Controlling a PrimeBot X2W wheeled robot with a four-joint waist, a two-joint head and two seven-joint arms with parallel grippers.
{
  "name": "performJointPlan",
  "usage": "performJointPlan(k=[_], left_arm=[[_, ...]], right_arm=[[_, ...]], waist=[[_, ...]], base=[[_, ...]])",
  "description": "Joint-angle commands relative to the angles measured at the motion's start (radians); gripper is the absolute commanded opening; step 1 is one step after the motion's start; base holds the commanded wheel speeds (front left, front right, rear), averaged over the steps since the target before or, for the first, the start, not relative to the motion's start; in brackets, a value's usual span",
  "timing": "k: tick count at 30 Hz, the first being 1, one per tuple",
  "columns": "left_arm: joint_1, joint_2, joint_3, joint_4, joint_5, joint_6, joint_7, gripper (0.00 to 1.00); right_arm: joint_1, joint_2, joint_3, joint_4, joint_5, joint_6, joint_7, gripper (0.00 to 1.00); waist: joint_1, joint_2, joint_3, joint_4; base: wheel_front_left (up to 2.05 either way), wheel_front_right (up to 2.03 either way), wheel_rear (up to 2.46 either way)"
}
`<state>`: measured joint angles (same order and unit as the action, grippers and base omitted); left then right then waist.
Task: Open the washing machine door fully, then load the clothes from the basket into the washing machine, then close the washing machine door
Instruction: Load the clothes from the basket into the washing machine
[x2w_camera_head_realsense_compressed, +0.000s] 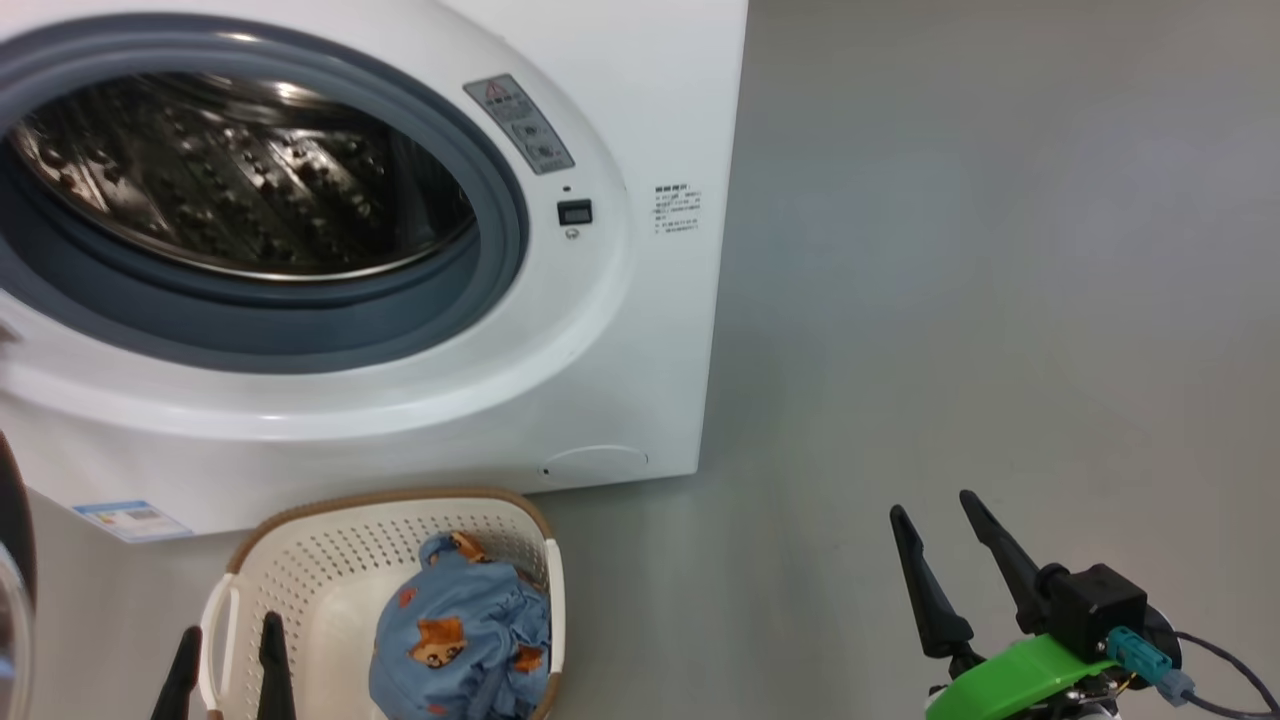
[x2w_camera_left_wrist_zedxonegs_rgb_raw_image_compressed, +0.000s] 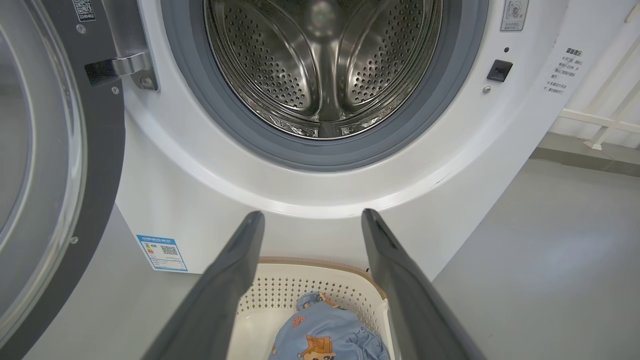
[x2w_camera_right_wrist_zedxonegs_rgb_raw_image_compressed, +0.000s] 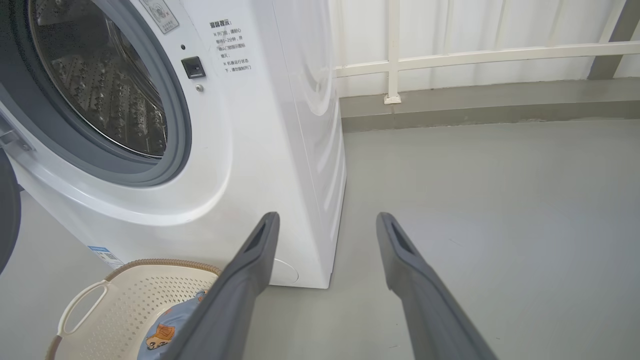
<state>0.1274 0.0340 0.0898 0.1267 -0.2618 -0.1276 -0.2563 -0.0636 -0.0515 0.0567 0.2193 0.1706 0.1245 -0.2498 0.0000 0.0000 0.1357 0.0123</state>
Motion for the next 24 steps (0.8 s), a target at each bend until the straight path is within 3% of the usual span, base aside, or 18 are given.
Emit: performJointPlan(k=[1,14,24], left_arm=[[-0.054,0.016,0.026,-0.006,-0.007,-0.002,-0.006,1.0],[-0.145,0.019,-0.018,0.093,-0.027,-0.003,-0.006,1.0],[-0.299,0.1,-0.098,0.244,-0.111,-0.003,-0.006,1.0]], right_arm=[[-0.04,0.001,0.027,-0.021,0.005,0.006,-0.012,1.0],[-0.075,0.001,0.022,-0.026,0.013,0.006,-0.012,1.0],[-0.129,0.001,0.022,-0.057,0.006,0.006,-0.012,1.0]], waist=[[0.0,0.0,0.033,-0.006],[0.0,0.0,0.165,-0.029],[0.0,0.0,0.339,-0.07]], base=[[0.0,0.0,0.0],[0.0,0.0,0.0],[0.0,0.0,0.0]])
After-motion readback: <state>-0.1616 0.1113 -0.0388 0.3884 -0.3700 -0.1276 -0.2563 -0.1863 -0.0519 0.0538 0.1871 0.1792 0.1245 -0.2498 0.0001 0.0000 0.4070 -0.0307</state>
